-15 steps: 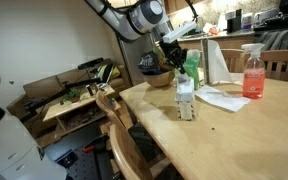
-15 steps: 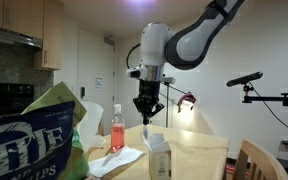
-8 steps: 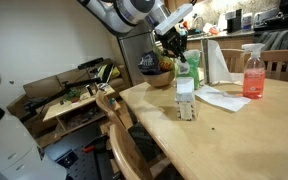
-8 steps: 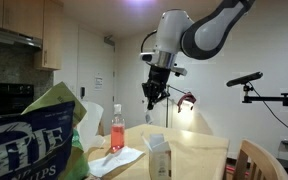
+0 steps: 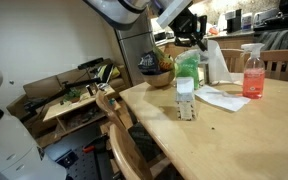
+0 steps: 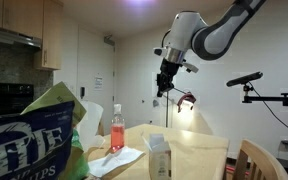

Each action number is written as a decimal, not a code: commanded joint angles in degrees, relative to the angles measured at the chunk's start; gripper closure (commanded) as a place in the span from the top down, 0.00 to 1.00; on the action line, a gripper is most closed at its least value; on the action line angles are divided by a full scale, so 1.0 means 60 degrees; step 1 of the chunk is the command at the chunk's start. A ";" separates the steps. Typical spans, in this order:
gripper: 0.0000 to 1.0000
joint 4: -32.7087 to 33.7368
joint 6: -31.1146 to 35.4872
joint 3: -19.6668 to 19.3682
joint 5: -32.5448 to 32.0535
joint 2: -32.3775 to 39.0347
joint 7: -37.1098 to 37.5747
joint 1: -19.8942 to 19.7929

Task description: Open the white box and remove one tea bag from the box and place it on the table

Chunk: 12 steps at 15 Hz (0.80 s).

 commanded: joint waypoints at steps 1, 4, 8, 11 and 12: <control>0.00 0.0121 0.0402 -0.0461 -0.0764 0.0381 0.2134 -0.0223; 0.26 0.0232 0.0555 -0.0713 -0.0488 0.0955 0.2902 -0.0303; 0.49 0.0239 0.0992 -0.0850 -0.0287 0.1520 0.3589 -0.0346; 0.72 0.0045 0.1329 -0.1130 -0.0955 0.1495 0.4715 -0.0073; 0.80 -0.0072 0.1284 -0.1149 -0.1069 0.1400 0.5069 0.0039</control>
